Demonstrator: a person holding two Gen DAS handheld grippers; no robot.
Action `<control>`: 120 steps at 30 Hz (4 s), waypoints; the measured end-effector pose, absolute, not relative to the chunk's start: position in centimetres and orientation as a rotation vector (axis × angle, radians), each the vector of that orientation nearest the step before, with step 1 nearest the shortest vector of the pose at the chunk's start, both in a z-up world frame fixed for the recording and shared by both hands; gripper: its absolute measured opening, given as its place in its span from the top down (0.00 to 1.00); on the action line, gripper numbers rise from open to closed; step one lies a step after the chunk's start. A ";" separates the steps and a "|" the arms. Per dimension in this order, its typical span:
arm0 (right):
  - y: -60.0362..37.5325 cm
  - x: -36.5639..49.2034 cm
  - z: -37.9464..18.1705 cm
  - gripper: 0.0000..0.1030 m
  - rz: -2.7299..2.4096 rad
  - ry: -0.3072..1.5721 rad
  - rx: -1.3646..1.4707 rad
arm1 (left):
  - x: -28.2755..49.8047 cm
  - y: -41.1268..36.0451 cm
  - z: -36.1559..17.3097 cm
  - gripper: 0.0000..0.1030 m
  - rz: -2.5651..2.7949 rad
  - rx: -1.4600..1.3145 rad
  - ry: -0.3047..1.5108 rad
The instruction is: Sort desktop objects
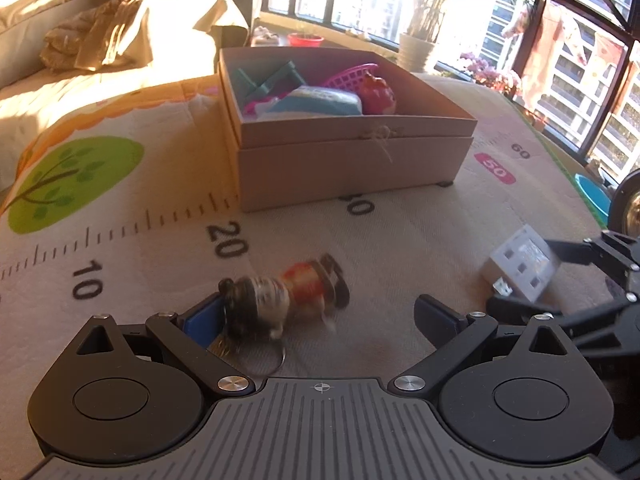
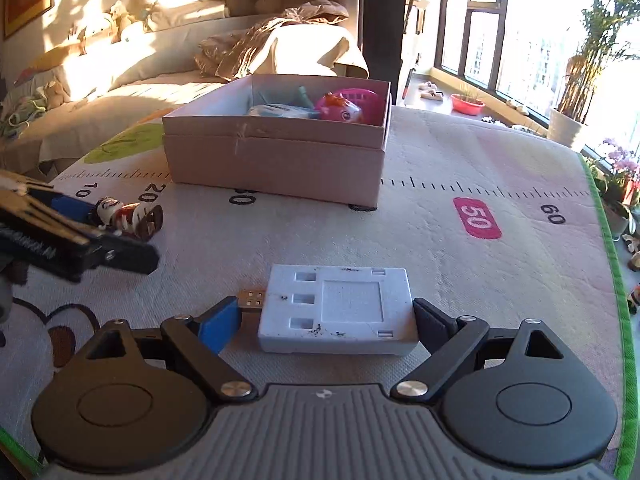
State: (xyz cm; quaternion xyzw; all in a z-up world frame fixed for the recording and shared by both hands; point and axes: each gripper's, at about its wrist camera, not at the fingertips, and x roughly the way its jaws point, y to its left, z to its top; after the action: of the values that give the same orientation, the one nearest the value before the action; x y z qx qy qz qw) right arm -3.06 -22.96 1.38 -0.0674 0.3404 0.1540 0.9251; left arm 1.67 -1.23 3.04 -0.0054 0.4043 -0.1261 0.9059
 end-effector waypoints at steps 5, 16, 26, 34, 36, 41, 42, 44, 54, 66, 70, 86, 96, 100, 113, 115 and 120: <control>-23.3 -3.2 1.1 0.12 0.312 0.682 -0.132 | 1.7 -2.7 2.7 0.15 -0.200 0.096 0.797; -22.7 -3.4 1.4 0.12 0.307 0.690 -0.147 | -0.5 -2.4 2.9 0.33 -0.255 0.155 0.732; -23.3 -4.0 4.7 0.12 0.367 0.640 -0.071 | -0.7 -1.7 7.1 0.33 -0.309 0.121 0.613; -22.7 -3.2 8.9 0.12 0.333 0.512 -0.147 | 6.8 -1.9 11.1 0.33 -0.331 0.136 0.455; -22.6 -2.6 9.5 0.12 0.329 0.498 -0.151 | 9.4 -2.4 10.9 0.33 -0.331 0.145 0.450; -21.7 0.0 10.3 0.12 0.321 0.494 -0.174 | 14.5 -2.7 8.7 0.27 -0.343 0.098 0.531; -21.5 0.5 10.3 0.12 0.320 0.497 -0.179 | 14.6 -2.4 8.4 0.26 -0.332 0.086 0.538; -20.7 1.3 10.3 0.12 0.318 0.500 -0.200 | 14.3 -1.7 8.4 0.19 -0.327 0.077 0.534; -17.2 7.4 9.4 0.12 0.324 0.540 -0.192 | 8.1 4.0 8.0 0.06 -0.188 0.029 0.542; -11.9 12.6 7.2 0.06 0.352 0.605 -0.139 | 0.4 2.9 2.8 0.01 -0.152 0.029 0.677; -13.4 9.3 8.1 0.04 0.337 0.546 -0.138 | -0.8 2.6 2.6 0.00 -0.156 0.025 0.670; -18.3 1.3 0.9 0.00 0.176 0.758 -0.051 | -0.5 1.8 1.6 0.00 -0.107 0.040 0.723; -18.5 3.5 0.4 0.00 0.158 0.733 -0.059 | -0.5 1.9 1.5 0.00 -0.106 0.041 0.724; -18.5 3.6 0.3 0.00 0.131 0.704 -0.040 | -0.5 1.9 1.5 0.00 -0.107 0.040 0.725; -18.2 3.4 0.1 0.00 0.105 0.688 -0.039 | -0.5 1.9 1.5 0.00 -0.108 0.036 0.725; -18.2 3.4 0.1 0.00 0.105 0.688 -0.039 | -0.5 1.9 1.5 0.00 -0.108 0.038 0.726; -18.2 3.4 0.1 0.00 0.105 0.688 -0.039 | -0.5 1.9 1.5 0.00 -0.108 0.038 0.726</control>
State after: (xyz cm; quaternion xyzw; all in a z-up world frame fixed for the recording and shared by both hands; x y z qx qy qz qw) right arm 3.44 -18.20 0.09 -0.0191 0.3372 0.0512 0.9398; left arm -0.49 1.89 1.51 0.0186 0.3547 -0.0528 0.9333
